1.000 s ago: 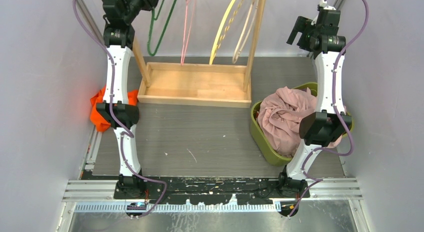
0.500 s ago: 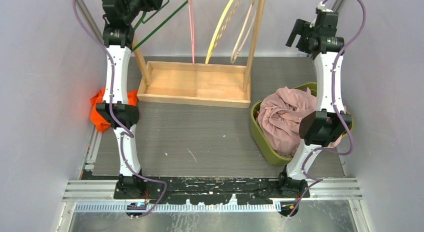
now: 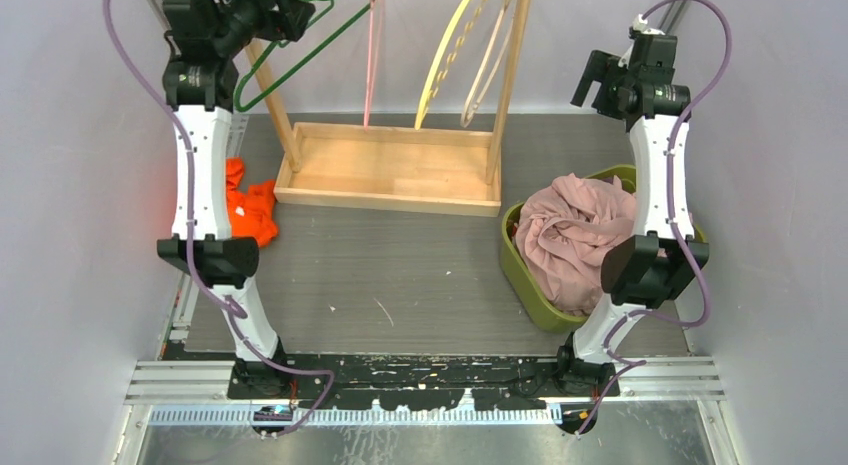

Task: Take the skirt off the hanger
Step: Place the hanger at the clothesline.

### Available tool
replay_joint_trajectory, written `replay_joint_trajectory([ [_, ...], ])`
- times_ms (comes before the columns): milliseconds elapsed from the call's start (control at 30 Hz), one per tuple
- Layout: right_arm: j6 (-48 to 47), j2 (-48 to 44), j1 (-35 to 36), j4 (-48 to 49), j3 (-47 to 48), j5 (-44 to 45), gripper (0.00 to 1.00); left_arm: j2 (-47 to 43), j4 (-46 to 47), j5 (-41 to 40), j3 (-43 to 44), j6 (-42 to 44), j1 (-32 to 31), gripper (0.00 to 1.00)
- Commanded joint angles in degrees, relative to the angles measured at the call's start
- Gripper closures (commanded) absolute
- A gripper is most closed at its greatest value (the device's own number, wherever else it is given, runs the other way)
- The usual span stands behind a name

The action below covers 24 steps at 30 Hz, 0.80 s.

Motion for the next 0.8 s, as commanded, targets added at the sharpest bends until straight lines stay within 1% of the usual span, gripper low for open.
replay_joint_trajectory([
  [0,-1.61,-5.47,0.25,3.56,-2.17,-0.6,0.0,-7.74,-3.55,-1.7,-2.82,5.06,0.79,0.2],
  [167,-5.81,-8.39,0.2,5.12,-5.93,-0.64,0.0,-13.97,-8.24,-1.74,-9.41,9.42,0.99,0.14],
  [233,-8.87,-9.22,0.25,4.99,-6.21,-0.87,0.0,-15.48,-10.8,-0.04,-11.06,10.42,0.97,0.13],
  [300,-11.7,-10.33,0.41,5.27,-6.44,-1.87,0.0,-17.18,-13.05,2.46,-13.34,11.18,0.91,0.09],
  [367,-14.25,-12.27,1.02,6.58,-7.79,-4.41,0.0,-18.64,-16.26,5.2,-15.4,12.93,0.77,0.08],
  [467,-19.4,-14.36,3.38,6.37,-8.66,-5.58,0.0,-21.69,-22.61,4.44,-19.22,17.09,-0.07,0.07],
  [533,-24.81,-15.55,6.24,4.81,-9.16,-4.02,0.0,-24.44,-25.21,1.01,-22.57,19.99,-0.7,0.06],
  [600,-30.77,-16.07,10.21,3.42,-9.36,-0.48,0.0,-27.06,-26.96,-4.19,-25.53,22.48,-0.87,0.06],
  [667,-31.07,-16.1,11.77,3.31,-8.16,2.44,0.0,-28.91,-28.2,-11.93,-25.94,24.82,-0.87,0.06],
  [700,-29.9,-16.03,11.91,3.42,-6.81,2.39,0.0,-29.46,-28.44,-14.88,-25.47,25.1,-0.88,0.05],
  [767,-27.19,-15.93,11.93,4.2,-2.04,1.53,0.0,-29.97,-28.28,-18.32,-23.85,24.7,-0.88,0.04],
])
